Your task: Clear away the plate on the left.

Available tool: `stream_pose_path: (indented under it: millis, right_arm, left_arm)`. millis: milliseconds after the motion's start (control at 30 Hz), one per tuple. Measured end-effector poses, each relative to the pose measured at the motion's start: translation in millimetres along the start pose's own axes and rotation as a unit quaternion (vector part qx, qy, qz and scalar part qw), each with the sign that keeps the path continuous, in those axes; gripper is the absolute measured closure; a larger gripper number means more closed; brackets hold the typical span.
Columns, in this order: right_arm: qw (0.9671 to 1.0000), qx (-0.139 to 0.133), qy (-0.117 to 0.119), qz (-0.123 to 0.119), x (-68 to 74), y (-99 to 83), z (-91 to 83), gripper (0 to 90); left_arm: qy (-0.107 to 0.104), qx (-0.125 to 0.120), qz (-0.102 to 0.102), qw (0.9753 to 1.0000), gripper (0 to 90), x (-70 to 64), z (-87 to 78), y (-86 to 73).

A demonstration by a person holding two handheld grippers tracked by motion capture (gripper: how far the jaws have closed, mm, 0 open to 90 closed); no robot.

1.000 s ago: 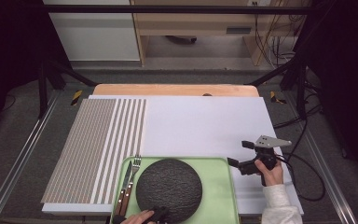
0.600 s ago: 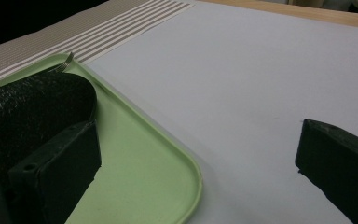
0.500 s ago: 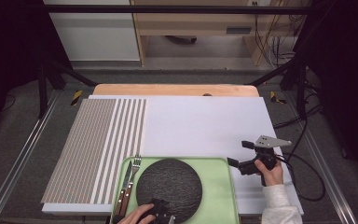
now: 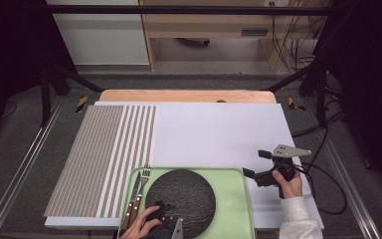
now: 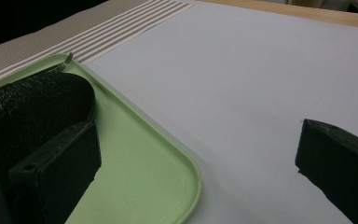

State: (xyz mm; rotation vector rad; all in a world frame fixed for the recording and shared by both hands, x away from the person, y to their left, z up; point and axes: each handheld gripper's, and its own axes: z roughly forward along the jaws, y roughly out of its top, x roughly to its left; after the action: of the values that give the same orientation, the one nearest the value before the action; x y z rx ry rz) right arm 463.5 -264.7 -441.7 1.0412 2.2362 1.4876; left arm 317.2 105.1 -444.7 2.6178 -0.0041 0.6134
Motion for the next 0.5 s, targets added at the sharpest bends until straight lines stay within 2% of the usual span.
stream_pose_path:
  millis: [67, 100, 233, 400, 500]
  right_arm:
    - [1.0000, -0.001, 0.000, 0.002, 0.1, 0.0, -0.2, 0.6]
    - [1.0000, -0.001, 0.000, 0.001, 0.1, 0.0, -0.2, 0.6]
    - [1.0000, 0.000, 0.000, 0.002, 0.1, 0.1, -0.1, 0.5]
    - [1.0000, -0.001, 0.000, 0.002, -0.1, 0.2, -0.6, 0.5]
    - [1.0000, -0.001, -0.001, 0.002, -0.1, 0.2, -0.6, 0.5]
  left_arm:
    - [-0.010, -0.006, -0.020, 0.9997, 2.2, 4.7, -2.3, -0.5]
    - [-0.012, -0.018, -0.032, 0.9992, 2.2, 6.3, -3.5, -0.9]
    - [-0.018, -0.029, -0.063, 0.9974, 2.7, 16.6, -10.1, -3.7]
    - [-0.023, -0.053, -0.108, 0.9924, 2.7, 33.0, -16.1, -11.8]
    - [-0.024, -0.065, -0.136, 0.9883, 2.7, 44.8, -19.7, -19.3]
